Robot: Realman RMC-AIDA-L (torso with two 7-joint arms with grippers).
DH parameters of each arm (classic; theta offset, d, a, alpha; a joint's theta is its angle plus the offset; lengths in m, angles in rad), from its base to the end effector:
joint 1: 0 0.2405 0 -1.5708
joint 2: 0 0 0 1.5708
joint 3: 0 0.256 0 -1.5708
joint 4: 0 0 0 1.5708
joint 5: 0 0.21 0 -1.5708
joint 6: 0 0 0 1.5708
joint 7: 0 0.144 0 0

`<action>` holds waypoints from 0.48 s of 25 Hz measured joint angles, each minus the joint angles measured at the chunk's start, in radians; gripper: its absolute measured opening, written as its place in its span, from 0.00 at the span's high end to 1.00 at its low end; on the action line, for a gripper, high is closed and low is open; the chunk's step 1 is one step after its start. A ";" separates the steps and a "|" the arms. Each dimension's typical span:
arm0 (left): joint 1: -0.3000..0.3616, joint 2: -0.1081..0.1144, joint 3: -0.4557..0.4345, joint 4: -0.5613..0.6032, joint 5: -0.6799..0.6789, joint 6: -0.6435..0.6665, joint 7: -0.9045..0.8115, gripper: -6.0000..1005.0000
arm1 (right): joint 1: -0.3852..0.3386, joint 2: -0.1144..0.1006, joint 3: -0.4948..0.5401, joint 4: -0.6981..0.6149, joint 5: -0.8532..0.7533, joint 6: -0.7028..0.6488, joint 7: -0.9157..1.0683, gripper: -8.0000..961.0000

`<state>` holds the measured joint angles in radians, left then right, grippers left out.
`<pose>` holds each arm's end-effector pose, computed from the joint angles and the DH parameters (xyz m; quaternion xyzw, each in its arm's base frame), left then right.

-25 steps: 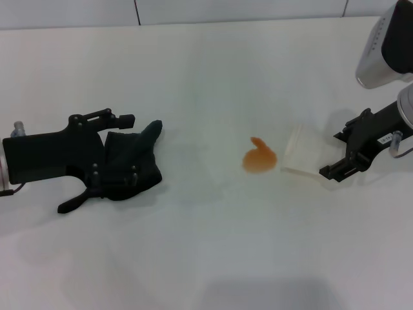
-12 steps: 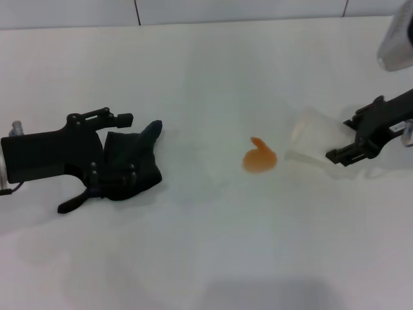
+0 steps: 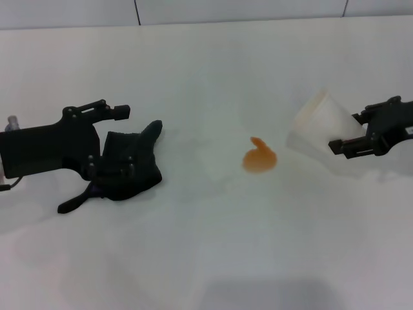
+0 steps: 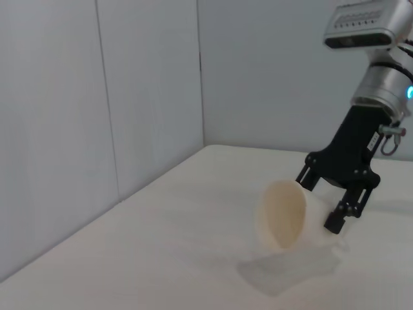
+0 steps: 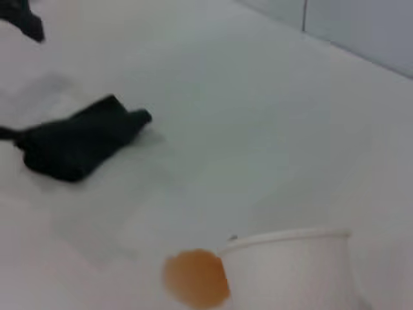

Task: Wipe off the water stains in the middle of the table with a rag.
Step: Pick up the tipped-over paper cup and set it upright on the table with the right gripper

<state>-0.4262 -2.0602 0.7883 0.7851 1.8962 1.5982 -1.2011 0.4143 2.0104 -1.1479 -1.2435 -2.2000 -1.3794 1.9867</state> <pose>-0.2688 0.3158 0.0214 -0.9547 -0.0993 -0.2266 0.1654 0.2400 0.3541 0.0448 -0.9497 0.2367 0.0027 0.2050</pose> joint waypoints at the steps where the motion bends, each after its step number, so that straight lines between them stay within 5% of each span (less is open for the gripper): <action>1: 0.000 0.000 0.000 0.000 -0.002 0.000 0.000 0.11 | -0.010 0.000 0.004 0.013 0.025 0.010 -0.017 0.31; 12: 0.003 0.000 0.000 0.000 -0.005 0.000 0.000 0.11 | -0.060 0.001 0.018 0.303 0.380 0.147 -0.356 0.31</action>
<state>-0.4229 -2.0601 0.7884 0.7854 1.8912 1.5985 -1.2012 0.3543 2.0113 -1.1303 -0.9407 -1.8204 -1.2325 1.6309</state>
